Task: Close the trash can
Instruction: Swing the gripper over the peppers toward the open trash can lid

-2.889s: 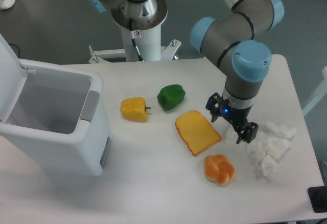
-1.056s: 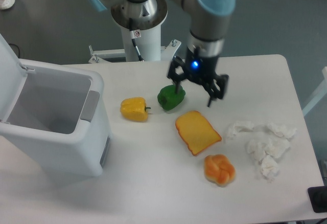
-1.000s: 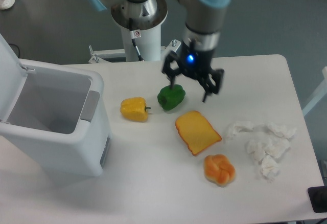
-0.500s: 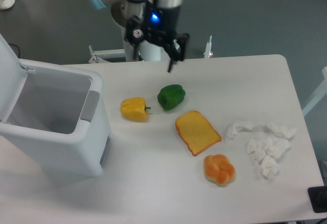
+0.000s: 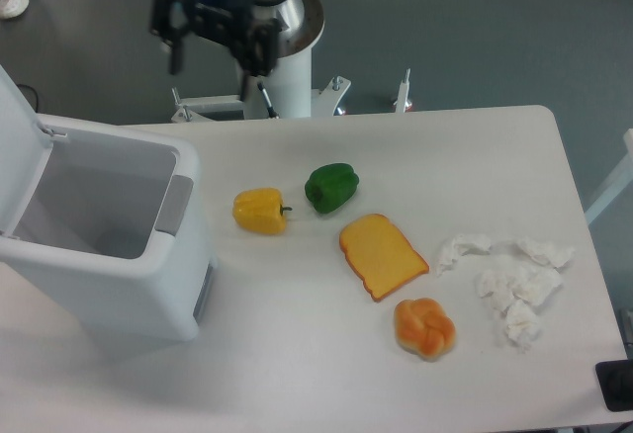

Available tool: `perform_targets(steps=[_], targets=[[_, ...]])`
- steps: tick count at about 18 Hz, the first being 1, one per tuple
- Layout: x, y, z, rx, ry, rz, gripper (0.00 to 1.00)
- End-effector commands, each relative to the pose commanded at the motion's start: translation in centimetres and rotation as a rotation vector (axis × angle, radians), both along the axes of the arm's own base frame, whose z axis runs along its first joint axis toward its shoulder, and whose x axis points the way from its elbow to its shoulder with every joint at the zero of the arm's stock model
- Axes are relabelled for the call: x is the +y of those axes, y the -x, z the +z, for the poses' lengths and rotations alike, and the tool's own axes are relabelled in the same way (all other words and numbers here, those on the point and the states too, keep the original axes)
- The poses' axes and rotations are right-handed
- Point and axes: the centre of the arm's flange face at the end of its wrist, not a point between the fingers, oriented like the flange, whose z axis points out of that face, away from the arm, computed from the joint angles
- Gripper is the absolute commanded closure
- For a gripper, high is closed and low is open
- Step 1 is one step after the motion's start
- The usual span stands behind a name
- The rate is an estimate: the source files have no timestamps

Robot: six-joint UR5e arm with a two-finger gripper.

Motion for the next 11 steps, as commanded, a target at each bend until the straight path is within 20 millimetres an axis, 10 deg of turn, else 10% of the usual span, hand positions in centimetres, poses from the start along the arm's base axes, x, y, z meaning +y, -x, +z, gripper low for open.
perform_targets(steps=[11], targets=[[2.0, -8.9, 2.8, -0.04, -0.067, -0.107, 0.0]])
